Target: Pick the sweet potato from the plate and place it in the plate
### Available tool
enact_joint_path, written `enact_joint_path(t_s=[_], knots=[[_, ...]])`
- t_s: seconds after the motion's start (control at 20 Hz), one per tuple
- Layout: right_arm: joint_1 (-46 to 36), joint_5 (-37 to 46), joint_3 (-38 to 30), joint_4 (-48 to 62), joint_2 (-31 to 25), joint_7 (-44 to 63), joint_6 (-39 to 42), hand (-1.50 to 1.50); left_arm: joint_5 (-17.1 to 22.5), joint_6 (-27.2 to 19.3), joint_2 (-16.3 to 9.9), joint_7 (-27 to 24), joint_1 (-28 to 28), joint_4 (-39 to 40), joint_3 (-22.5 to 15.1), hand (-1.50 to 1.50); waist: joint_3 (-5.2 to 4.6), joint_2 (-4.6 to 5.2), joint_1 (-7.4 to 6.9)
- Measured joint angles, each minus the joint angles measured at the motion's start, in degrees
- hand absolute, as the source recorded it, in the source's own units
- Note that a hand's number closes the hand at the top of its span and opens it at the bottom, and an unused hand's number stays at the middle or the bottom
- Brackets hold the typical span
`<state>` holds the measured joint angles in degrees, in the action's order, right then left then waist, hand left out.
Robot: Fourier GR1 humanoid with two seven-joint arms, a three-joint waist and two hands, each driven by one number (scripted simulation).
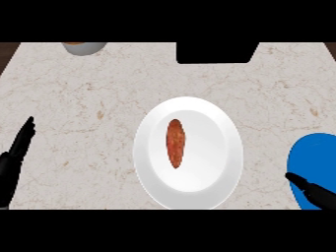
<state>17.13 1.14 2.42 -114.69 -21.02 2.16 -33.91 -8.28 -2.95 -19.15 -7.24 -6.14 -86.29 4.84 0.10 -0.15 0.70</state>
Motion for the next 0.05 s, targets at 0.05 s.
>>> enact_joint_path(t_s=[0.05], knots=[[1.8,-1.9,-1.4,0.6,0.1,-2.5,1.6,-1.5,0.4,0.6,-0.2,-0.6,-0.3,0.3,0.4,0.0,-0.02,-0.01,0.0]])
